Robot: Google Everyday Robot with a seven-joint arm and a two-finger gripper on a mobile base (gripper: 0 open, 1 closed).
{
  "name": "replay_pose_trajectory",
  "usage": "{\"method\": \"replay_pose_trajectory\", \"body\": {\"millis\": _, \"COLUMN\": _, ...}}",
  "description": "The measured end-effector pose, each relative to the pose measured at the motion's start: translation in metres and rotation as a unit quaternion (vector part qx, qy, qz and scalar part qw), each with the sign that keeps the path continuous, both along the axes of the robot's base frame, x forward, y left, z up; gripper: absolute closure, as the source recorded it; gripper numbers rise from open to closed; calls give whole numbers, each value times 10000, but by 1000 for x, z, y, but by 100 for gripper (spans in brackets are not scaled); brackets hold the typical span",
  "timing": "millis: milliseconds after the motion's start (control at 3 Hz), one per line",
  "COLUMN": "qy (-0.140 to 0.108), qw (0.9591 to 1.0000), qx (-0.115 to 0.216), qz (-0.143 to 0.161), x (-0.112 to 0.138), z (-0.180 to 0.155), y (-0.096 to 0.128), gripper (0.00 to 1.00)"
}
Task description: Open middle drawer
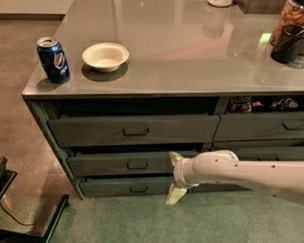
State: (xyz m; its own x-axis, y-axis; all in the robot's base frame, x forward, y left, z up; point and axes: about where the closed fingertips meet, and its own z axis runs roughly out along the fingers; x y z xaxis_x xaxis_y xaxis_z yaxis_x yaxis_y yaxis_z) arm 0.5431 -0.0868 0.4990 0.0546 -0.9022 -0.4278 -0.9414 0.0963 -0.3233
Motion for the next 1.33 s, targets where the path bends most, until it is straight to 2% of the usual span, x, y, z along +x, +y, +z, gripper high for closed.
{"method": "replay_pose_trajectory", "body": {"millis": 667, "qy": -169, "qw": 9998, "qx": 96, "qz": -72, "x": 37, "z": -29, "y": -3, "gripper": 0}}
{"method": "replay_pose_trajectory", "body": {"millis": 1333, "qy": -151, "qw": 9998, "qx": 117, "qz": -50, "x": 69, "z": -50, "y": -1, "gripper": 0}}
